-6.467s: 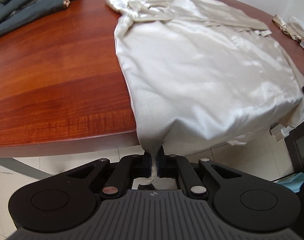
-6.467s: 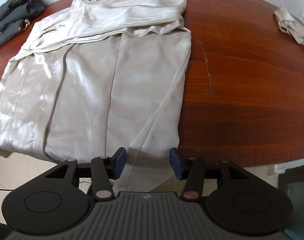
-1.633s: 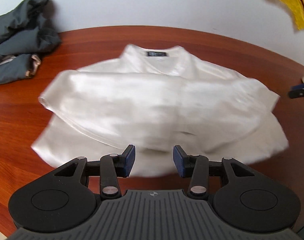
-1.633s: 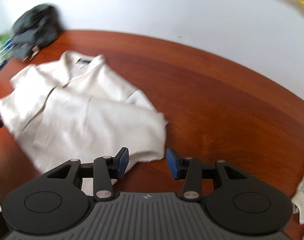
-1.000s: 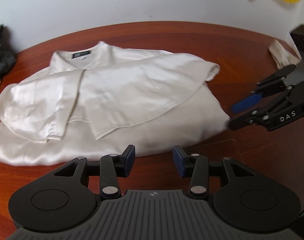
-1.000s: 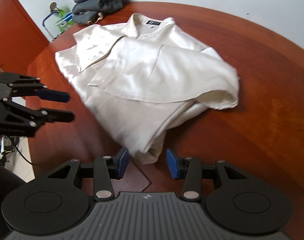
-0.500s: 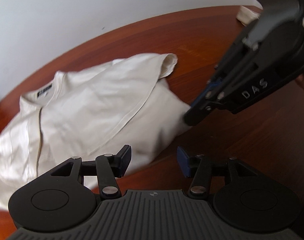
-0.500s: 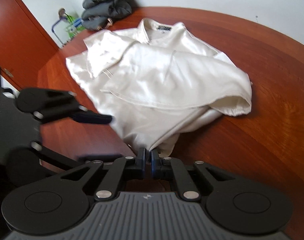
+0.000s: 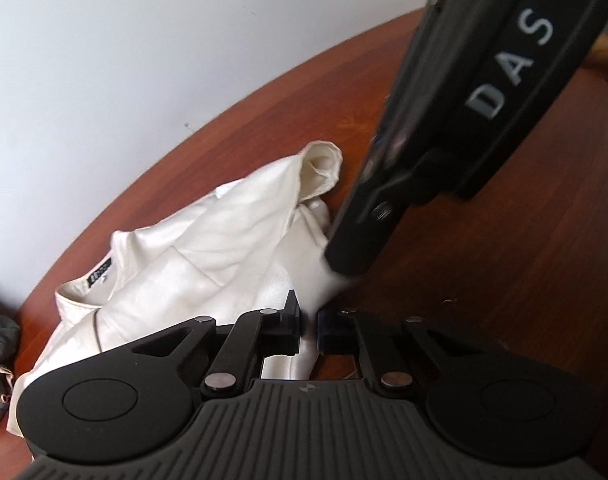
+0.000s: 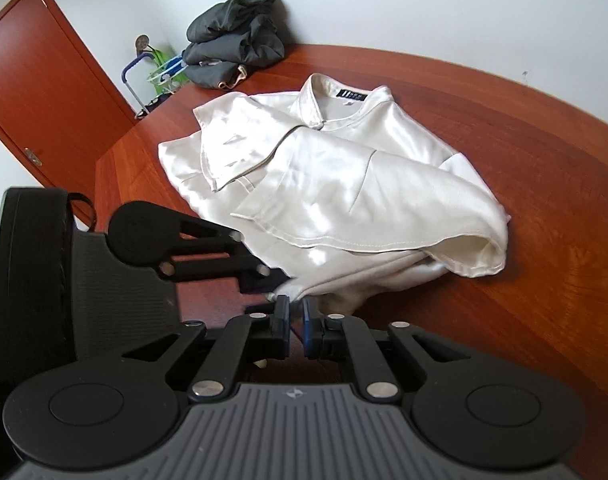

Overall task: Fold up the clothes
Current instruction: 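Close the left gripper on the shirt side edge and lift it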

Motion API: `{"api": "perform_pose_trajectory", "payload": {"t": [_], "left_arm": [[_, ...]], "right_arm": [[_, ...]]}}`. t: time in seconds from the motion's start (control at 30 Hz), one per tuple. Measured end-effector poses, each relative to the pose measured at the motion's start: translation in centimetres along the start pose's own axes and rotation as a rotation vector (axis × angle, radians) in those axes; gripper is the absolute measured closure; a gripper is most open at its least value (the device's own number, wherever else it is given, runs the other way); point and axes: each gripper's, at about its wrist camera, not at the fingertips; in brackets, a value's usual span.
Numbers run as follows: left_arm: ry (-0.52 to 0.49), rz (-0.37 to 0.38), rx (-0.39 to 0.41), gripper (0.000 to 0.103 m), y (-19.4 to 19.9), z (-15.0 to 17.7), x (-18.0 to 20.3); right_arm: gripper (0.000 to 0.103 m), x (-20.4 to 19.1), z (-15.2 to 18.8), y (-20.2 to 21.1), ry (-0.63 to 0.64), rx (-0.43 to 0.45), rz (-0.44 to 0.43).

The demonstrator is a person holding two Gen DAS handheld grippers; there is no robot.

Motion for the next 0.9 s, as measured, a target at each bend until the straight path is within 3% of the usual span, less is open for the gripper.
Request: {"api": "perform_pose_trajectory", "payload": {"t": [0.07, 0.2, 0.37, 0.47, 0.63, 0.73, 0.83, 0.87, 0.9], "left_arm": [[0.022, 0.008, 0.001, 0.095, 0.8, 0.1, -0.7], [0.082, 0.037, -0.009, 0.095, 2.7, 0.1, -2.3], [0.151, 0.068, -0.028, 0.095, 4.8, -0.4, -4.8], [0.184, 0.077, -0.028, 0.095, 5.9, -0.7, -6.3], [0.203, 0.067, -0.020, 0.095, 7.2, -0.6, -9.1], [0.214, 0.062, -0.017, 0.095, 8.0, -0.4, -10.0], [0.228, 0.056, -0.016, 0.095, 8.9, 0.0, -10.9], [0.234, 0.056, -0.017, 0.095, 9.1, 0.0, -11.0], [0.242, 0.059, -0.019, 0.095, 9.3, 0.1, -11.3]], "right_arm": [[0.069, -0.2, 0.3, 0.9, 0.028, 0.015, 0.048], [0.046, -0.7, 1.0, 1.7, 0.118, 0.032, 0.177], [0.027, -1.8, 2.1, 1.0, 0.252, 0.069, 0.303], [0.022, -3.0, 2.6, -0.3, 0.369, 0.076, 0.388], [0.021, -4.4, 2.9, -2.8, 0.564, 0.060, 0.471], [0.022, -5.0, 2.7, -4.2, 0.661, 0.034, 0.466], [0.031, -5.4, 2.4, -5.5, 0.737, 0.003, 0.433], [0.039, -5.5, 2.3, -5.9, 0.761, -0.011, 0.420], [0.054, -5.5, 2.2, -6.2, 0.779, -0.025, 0.411]]}}
Point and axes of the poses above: each gripper's, at about its wrist camera, not at the fingertips, and y roughly against the way its jaws point, x to its right, z to its underside, and after that the axes turned 9 degrees about y, right-handed
